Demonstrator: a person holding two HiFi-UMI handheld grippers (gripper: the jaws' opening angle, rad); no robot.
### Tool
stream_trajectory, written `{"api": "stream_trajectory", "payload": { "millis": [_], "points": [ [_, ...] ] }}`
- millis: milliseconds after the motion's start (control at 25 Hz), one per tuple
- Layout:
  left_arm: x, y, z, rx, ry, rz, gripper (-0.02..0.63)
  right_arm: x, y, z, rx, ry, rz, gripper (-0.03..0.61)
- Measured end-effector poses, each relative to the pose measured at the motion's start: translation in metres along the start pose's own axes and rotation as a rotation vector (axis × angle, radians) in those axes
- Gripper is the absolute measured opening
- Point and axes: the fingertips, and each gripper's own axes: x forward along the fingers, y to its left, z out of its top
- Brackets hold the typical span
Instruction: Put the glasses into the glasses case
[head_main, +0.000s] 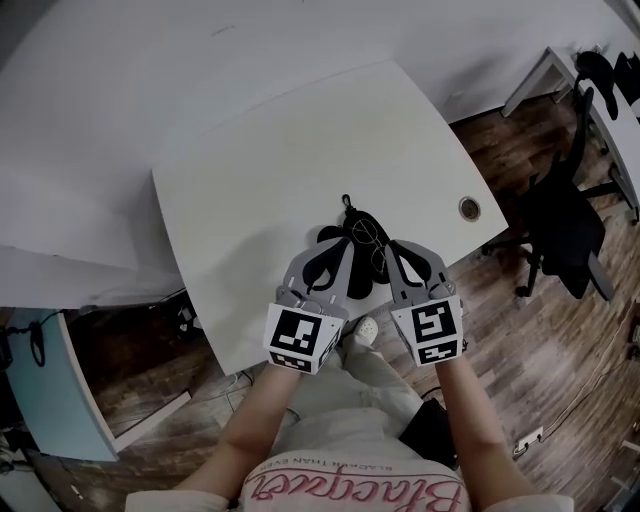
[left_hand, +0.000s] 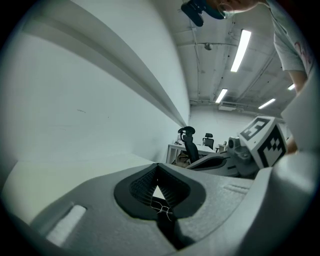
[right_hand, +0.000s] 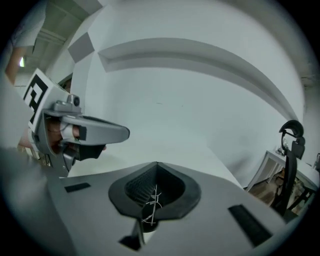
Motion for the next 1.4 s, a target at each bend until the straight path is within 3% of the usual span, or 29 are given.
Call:
{"api": "stream_trajectory", "payload": {
  "millis": [360, 840, 1400],
  "points": [
    [-0.01, -0.009, 0.061, 0.061, -0.098, -0.009, 0.002, -0.056, -0.016, 0.063, 0.103, -0.143, -0.008, 0.009],
    [-0.016, -0.021, 0.12, 0.144, -0.224, 0.002, 0.002, -0.085, -0.019, 0.141, 0.056, -0.353, -0.041, 0.009],
    [-0.026, -0.027, 0.164, 0.217, -0.325, 0.013, 0.002, -0.107, -0.03, 0.176, 0.036, -0.462, -0.069, 0.009]
  ]
}}
